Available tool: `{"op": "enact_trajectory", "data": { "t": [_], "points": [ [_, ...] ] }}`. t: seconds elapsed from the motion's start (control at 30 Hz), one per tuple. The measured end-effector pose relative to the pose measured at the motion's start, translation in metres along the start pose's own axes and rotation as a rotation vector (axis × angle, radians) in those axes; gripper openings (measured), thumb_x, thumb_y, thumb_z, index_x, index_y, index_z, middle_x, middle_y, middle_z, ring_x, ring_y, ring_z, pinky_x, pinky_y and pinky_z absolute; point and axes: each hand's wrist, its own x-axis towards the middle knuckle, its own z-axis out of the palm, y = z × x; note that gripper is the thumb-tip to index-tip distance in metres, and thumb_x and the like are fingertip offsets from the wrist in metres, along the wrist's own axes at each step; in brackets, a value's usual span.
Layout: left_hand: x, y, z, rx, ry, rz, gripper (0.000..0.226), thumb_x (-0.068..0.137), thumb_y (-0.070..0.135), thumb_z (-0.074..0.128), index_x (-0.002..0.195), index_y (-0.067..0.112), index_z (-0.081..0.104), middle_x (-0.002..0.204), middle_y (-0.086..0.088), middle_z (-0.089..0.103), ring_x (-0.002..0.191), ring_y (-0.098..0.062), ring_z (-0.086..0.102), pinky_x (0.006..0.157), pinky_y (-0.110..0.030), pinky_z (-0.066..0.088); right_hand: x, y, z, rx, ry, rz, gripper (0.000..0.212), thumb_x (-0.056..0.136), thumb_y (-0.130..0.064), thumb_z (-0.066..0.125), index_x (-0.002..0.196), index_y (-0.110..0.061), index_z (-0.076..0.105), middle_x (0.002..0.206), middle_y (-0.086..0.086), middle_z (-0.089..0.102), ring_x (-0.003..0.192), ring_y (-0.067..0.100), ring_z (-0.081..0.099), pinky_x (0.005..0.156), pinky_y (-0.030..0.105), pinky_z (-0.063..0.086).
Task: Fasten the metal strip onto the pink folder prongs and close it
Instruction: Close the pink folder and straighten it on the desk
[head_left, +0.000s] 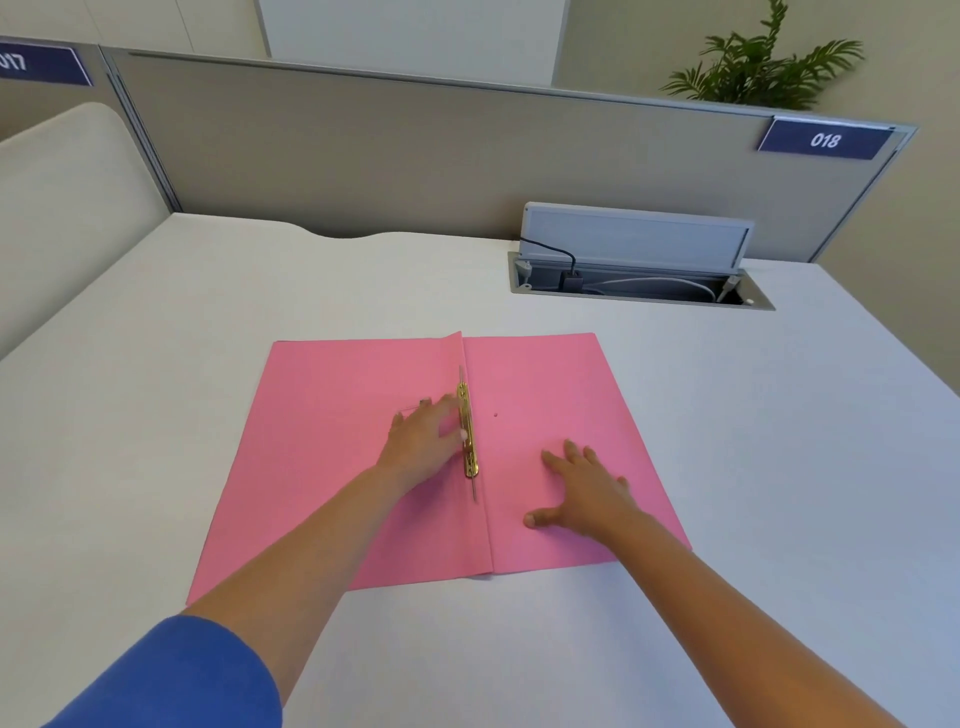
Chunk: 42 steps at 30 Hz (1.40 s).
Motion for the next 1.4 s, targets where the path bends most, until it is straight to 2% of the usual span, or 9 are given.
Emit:
{"op": "enact_trajectory", "data": {
  "t": [0.17,0.3,0.4,0.57,0.97,1.1,1.17,1.3,1.4],
  "points": [
    [-0.005,-0.025,-0.049,0.026,0.427,-0.240,0.048,0.083,0.017,0.055,0.131,0.017,0.049,0.130,-0.013,0.056,0.118,-0.031,0.050,0.099,-0.040,0.042,-0.001,-0.004,-0.004,0.016,-0.005,0.028,0.101,0.066,-0.056,0.073,0.148,-0.030,0.019,0.161,-0.003,0.005,0.148,0.021,0.005,0.108,0.066,0.024],
    [-0.011,-0.067,-0.088,0.179,0.362,-0.775,0.063,0.079,0.036,0.058,0.131,0.008,0.036,0.130,-0.021,0.041,0.123,-0.037,0.035,0.096,-0.048,0.038,-0.002,-0.006,-0.008,0.029,-0.007,0.048,0.101,0.066,-0.053,0.076,0.148,-0.028,0.023,0.161,-0.003,0.008,0.147,0.021,0.008,0.108,0.064,0.029],
    [-0.016,-0.083,-0.098,0.150,0.322,-0.937,0.066,0.072,0.044,0.062,0.122,0.009,0.037,0.123,-0.017,0.038,0.120,-0.032,0.033,0.092,-0.044,0.035,-0.002,-0.009,-0.011,0.041,-0.015,0.056,0.102,0.064,-0.050,0.078,0.147,-0.025,0.024,0.160,-0.001,0.010,0.147,0.023,0.011,0.109,0.059,0.032],
    [-0.015,-0.090,-0.111,0.099,0.320,-0.936,0.067,0.074,0.040,0.064,0.123,0.006,0.034,0.122,-0.018,0.038,0.115,-0.033,0.036,0.076,-0.036,0.030,0.000,-0.013,-0.014,0.033,-0.030,0.058,0.104,0.062,-0.048,0.081,0.146,-0.020,0.027,0.157,0.002,0.017,0.142,0.026,0.018,0.108,0.054,0.035],
    [-0.014,-0.034,-0.183,-0.248,0.367,-0.630,0.051,0.079,0.015,0.069,0.121,-0.007,0.050,0.127,-0.026,0.053,0.116,-0.040,0.050,0.095,-0.045,0.041,0.012,-0.019,-0.016,0.051,-0.023,0.091,0.104,0.060,-0.048,0.082,0.145,-0.019,0.029,0.150,0.003,0.027,0.137,0.029,0.025,0.106,0.055,0.038],
    [-0.024,0.024,-0.201,-0.142,0.222,-0.405,0.036,0.080,-0.003,0.056,0.116,-0.001,0.056,0.097,-0.019,0.058,0.083,-0.032,0.056,0.061,-0.029,0.043,0.014,-0.021,-0.019,0.049,-0.014,0.100,0.101,0.063,-0.055,0.076,0.145,-0.021,0.028,0.151,0.003,0.025,0.139,0.029,0.022,0.105,0.058,0.037],
    [-0.034,0.054,-0.202,-0.183,0.145,-0.271,0.041,0.082,-0.002,0.052,0.121,0.011,0.053,0.093,-0.011,0.062,0.076,-0.027,0.059,0.060,-0.027,0.046,0.014,-0.021,-0.021,0.083,0.008,0.096,0.093,0.068,-0.054,0.072,0.143,-0.018,0.032,0.149,0.005,0.030,0.138,0.029,0.026,0.106,0.057,0.036],
    [-0.048,0.097,-0.178,-0.564,-0.138,-0.129,0.042,0.089,0.044,0.048,0.125,0.021,0.050,0.095,-0.004,0.070,0.070,-0.023,0.067,0.069,-0.035,0.051,0.007,-0.020,-0.044,0.730,0.128,0.091,0.058,0.088,-0.043,0.057,0.136,-0.010,0.047,0.142,0.011,0.048,0.129,0.030,0.045,0.105,0.044,0.037],
    [-0.040,0.107,-0.136,-0.725,-0.354,-0.162,0.059,0.085,0.067,0.030,0.127,0.026,0.042,0.100,-0.004,0.071,0.085,-0.026,0.068,0.067,-0.033,0.047,0.002,-0.012,-0.078,1.219,-0.032,0.112,0.050,0.095,-0.052,0.034,0.120,-0.015,0.056,0.125,0.007,0.057,0.115,0.027,0.052,0.094,0.047,0.039]
  ]
}}
